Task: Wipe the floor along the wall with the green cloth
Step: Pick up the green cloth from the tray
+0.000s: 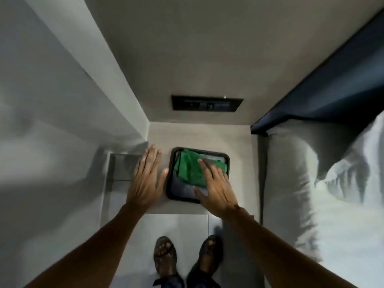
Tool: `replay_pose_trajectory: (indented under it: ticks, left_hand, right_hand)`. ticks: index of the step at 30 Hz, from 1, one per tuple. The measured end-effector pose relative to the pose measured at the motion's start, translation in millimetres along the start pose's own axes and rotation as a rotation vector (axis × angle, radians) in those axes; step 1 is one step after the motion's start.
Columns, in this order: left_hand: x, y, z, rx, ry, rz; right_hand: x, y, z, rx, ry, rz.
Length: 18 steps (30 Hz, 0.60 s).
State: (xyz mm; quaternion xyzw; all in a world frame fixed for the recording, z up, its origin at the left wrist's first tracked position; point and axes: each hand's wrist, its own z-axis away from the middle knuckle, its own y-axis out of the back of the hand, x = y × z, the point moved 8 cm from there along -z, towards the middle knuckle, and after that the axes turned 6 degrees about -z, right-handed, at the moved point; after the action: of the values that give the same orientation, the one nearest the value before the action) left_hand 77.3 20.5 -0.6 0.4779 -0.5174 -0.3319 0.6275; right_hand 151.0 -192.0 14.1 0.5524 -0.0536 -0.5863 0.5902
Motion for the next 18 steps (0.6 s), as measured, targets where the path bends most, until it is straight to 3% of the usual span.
replay_pose_trajectory:
  ticks: [7, 11, 18]
  left_hand:
    - [-53, -92, -14, -0.044, 0.016, -0.054]
    - [-57, -115, -21, -0.019, -0.031, -0.086]
    - [-52, -119, -16, 0.062, -0.018, -0.138]
  right_hand:
    - [61, -63, -62, 0.026, 0.112, 0.164]
    - [76, -81, -80, 0.026, 0.157, 0.286]
    - [78, -91, -82, 0.212, 0.185, 0.384]
